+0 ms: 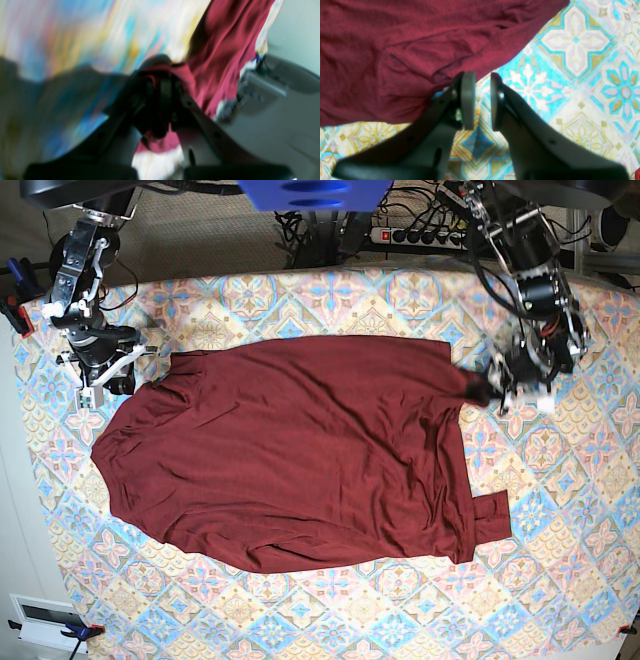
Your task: Layout the t-shirt on the table in an organized manner, then fold the t-shirt properly
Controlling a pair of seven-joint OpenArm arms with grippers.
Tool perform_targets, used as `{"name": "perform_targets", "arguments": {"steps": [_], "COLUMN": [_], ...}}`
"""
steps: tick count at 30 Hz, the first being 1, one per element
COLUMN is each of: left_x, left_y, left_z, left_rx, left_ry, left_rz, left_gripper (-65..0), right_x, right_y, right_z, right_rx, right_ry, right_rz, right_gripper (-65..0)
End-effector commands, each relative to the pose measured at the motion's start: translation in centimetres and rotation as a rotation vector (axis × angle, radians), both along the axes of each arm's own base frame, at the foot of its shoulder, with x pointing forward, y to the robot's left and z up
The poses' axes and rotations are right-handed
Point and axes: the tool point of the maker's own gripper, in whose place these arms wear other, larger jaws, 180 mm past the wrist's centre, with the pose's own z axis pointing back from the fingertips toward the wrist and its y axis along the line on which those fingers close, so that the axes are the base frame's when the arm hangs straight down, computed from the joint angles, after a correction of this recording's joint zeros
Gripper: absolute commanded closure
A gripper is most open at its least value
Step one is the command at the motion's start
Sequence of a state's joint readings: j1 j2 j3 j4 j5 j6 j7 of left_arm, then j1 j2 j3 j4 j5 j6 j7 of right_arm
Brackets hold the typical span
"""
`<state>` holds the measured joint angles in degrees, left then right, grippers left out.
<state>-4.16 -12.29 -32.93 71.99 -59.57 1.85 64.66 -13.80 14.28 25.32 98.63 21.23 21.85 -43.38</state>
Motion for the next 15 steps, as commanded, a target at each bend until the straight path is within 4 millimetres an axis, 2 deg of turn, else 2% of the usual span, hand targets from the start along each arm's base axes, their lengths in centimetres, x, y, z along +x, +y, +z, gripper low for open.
{"name": "perform_targets", "arguments": {"steps": [1, 4, 8, 12, 15], "left_x": [2.6, 5.0, 7.2, 8.5, 8.8], "left_y": [0.7, 1.0, 1.0, -0.1, -0.3], "left_z": [3.4, 6.0, 8.3, 9.5, 9.5], "left_rx": [0.002, 0.006, 0.01, 0.024, 0.051], "left_ry": [-0.107, -0.176, -0.236, -0.262, -0.257], "left_rz": [-0.005, -0.006, -0.008, -0.049, -0.061], "left_gripper": [0.0, 0.0, 0.0, 0.0, 0.0], "right_x": [0.7, -0.6, -0.4, -0.5, -0.6], "right_y": [-0.4, -0.2, 1.3, 2.8, 3.1], "right_z": [1.4, 0.2, 0.8, 1.3, 1.3], "right_rx": [-0.013, 0.004, 0.128, 0.258, 0.272], "right_ry": [-0.048, 0.023, -0.005, -0.036, -0.034], "right_rz": [0.004, 0.005, 0.009, 0.013, 0.015], "right_gripper": [-10.0, -10.0, -10.0, -10.1, -10.3]}}
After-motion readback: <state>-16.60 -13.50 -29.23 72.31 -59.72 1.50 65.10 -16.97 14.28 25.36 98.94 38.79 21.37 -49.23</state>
